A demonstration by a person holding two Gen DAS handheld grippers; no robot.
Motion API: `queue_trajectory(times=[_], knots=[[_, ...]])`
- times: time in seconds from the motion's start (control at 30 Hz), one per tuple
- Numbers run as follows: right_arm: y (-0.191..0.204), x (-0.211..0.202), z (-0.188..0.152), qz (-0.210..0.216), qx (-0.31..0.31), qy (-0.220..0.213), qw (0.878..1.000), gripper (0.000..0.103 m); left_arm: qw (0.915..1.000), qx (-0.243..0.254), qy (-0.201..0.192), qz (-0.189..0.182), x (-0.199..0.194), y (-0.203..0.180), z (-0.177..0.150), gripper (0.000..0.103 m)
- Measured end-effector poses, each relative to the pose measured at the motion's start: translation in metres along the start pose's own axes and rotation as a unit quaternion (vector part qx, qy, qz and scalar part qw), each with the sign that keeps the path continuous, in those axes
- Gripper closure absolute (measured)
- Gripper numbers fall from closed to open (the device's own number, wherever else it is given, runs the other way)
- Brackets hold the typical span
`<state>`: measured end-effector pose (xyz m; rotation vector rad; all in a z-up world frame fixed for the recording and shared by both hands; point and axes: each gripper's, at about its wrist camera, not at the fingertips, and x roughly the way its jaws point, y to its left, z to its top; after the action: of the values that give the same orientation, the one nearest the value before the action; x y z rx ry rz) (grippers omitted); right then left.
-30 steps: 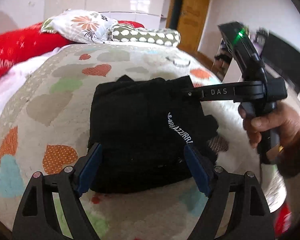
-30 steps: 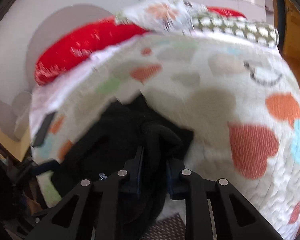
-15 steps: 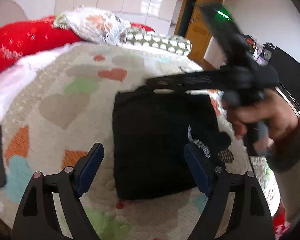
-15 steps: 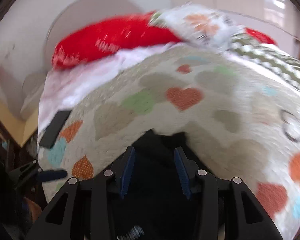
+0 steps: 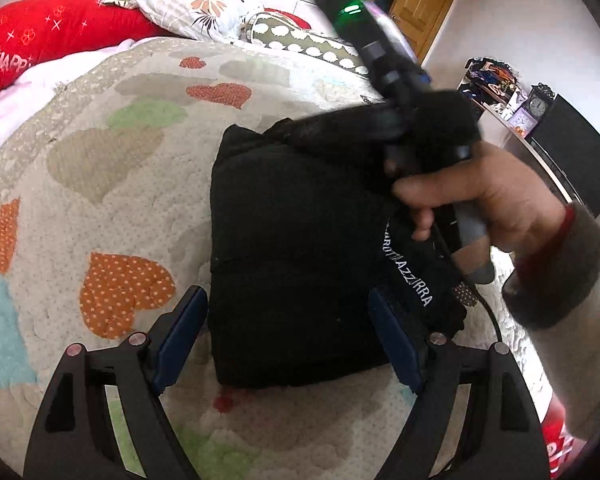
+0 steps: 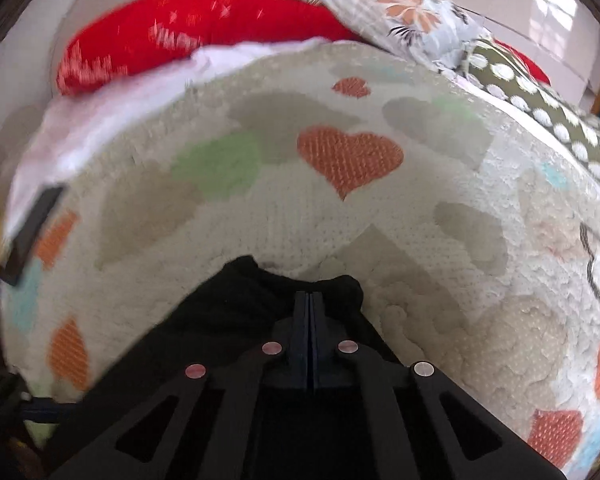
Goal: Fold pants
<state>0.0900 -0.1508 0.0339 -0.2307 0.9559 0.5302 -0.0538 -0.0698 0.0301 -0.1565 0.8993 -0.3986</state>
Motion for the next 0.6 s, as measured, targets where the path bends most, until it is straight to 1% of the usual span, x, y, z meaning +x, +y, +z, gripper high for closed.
queue_trajectory(times=[0.03,0.07,0.1,0.13,0.17,0.2,0.23,0.33,0.37,0.4,0.47,0.53,0.57,0.6], knots=[[-0.006,-0.009,0.000,0.007,0.016,-0.007,1.000,0.096,1.0000,0.005,-0.002,0.003,-0.005,-0.001,0.001,0.020],[-0.011,-0.024,-0.003,0.011,0.029,-0.012,0.999,0.094,0.9999,0.011,-0.007,0.007,-0.011,-0.002,0.003,0.020],[-0.014,-0.036,-0.006,0.013,0.031,-0.018,0.999,0.092,0.9997,0.015,-0.018,0.012,-0.019,-0.003,0.005,0.020],[-0.014,-0.049,-0.009,0.014,0.028,-0.027,0.999,0.085,0.9994,0.016,-0.025,0.015,-0.025,-0.002,0.007,0.020],[-0.014,-0.068,-0.017,0.011,0.024,-0.040,0.999,0.082,0.9991,0.017,-0.035,0.018,-0.032,-0.001,0.010,0.020],[-0.014,-0.080,-0.023,0.007,0.022,-0.047,0.999,0.075,0.9989,0.017,-0.040,0.020,-0.035,0.000,0.013,0.020],[-0.012,-0.091,-0.030,0.006,0.019,-0.053,0.998,0.074,0.9984,0.017,-0.046,0.026,-0.038,0.001,0.016,0.020],[-0.002,-0.118,-0.051,0.007,0.010,-0.064,0.998,0.074,0.9972,0.018,-0.052,0.050,-0.037,0.002,0.024,0.020],[0.003,-0.123,-0.063,0.012,0.014,-0.065,0.998,0.074,0.9973,0.018,-0.051,0.049,-0.035,0.003,0.025,0.020],[0.006,-0.124,-0.070,0.013,0.017,-0.062,0.998,0.074,0.9975,0.019,-0.050,0.046,-0.033,0.002,0.026,0.020],[0.014,-0.122,-0.089,0.013,0.016,-0.048,0.999,0.074,0.9973,0.025,-0.045,0.053,-0.026,-0.001,0.025,0.020],[0.018,-0.114,-0.106,0.000,0.016,-0.029,0.999,0.074,0.9970,0.032,-0.034,0.062,-0.015,-0.004,0.023,0.020],[0.020,-0.110,-0.116,-0.007,0.018,-0.025,1.000,0.074,0.9969,0.034,-0.028,0.065,-0.010,-0.005,0.021,0.020],[0.020,-0.109,-0.122,-0.010,0.024,-0.032,0.999,0.073,0.9967,0.035,-0.018,0.071,-0.004,-0.007,0.018,0.020]])
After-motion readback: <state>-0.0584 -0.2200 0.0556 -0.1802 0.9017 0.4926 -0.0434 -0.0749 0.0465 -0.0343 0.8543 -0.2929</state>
